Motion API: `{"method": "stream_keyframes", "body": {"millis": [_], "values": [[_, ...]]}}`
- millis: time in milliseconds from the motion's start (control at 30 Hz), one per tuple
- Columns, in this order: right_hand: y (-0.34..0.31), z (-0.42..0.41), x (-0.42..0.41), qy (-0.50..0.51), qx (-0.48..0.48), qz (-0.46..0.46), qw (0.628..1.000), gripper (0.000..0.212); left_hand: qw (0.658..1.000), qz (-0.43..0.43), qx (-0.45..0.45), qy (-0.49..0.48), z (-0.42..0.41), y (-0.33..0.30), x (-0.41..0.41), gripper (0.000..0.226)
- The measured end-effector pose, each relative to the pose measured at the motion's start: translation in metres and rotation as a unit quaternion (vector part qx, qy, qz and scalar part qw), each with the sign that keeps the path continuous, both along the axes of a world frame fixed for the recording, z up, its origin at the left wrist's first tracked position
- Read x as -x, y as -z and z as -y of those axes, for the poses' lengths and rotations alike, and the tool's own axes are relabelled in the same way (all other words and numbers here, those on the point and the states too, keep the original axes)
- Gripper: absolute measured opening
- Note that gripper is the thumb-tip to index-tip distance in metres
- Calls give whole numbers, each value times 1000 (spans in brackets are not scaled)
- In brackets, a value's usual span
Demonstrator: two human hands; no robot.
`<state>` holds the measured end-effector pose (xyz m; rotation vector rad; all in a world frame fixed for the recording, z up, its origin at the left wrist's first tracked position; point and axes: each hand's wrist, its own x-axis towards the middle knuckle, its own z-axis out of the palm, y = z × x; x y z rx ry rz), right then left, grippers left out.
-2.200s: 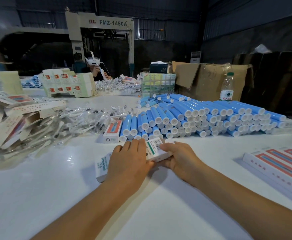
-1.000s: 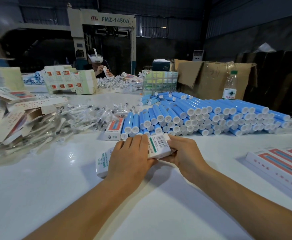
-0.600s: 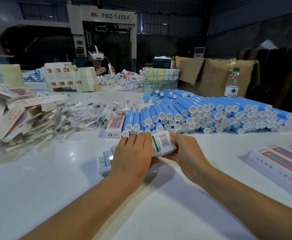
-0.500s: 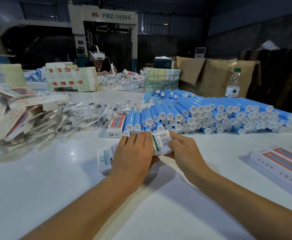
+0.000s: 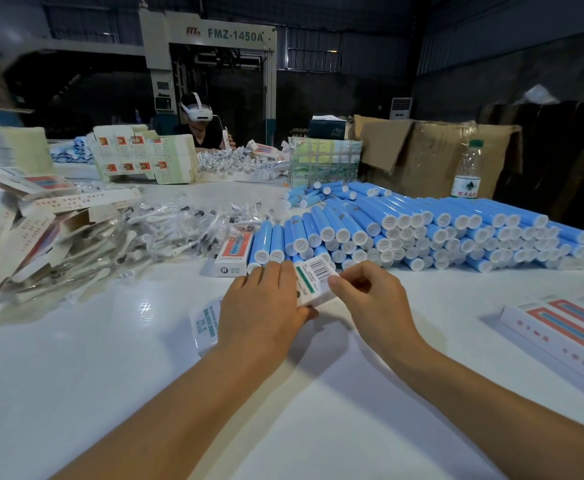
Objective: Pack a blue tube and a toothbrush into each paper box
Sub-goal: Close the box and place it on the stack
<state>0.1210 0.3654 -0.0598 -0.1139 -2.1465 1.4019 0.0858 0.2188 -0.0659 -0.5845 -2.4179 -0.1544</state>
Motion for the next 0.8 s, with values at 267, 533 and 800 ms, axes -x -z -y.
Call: {"method": "stream_keyframes", "body": {"millis": [267,533,800], "values": [[6,10,-1,26,-67,-74,995,26,1000,-4,1,-15,-2,1,-1,69],[2,10,-2,-25,-5,-93,995,17,999,14,-45,-9,0,-7,-2,70],[1,20,-13,-104,-96,-81,987,45,706,264,-610,246,6,-42,-6,34]]}}
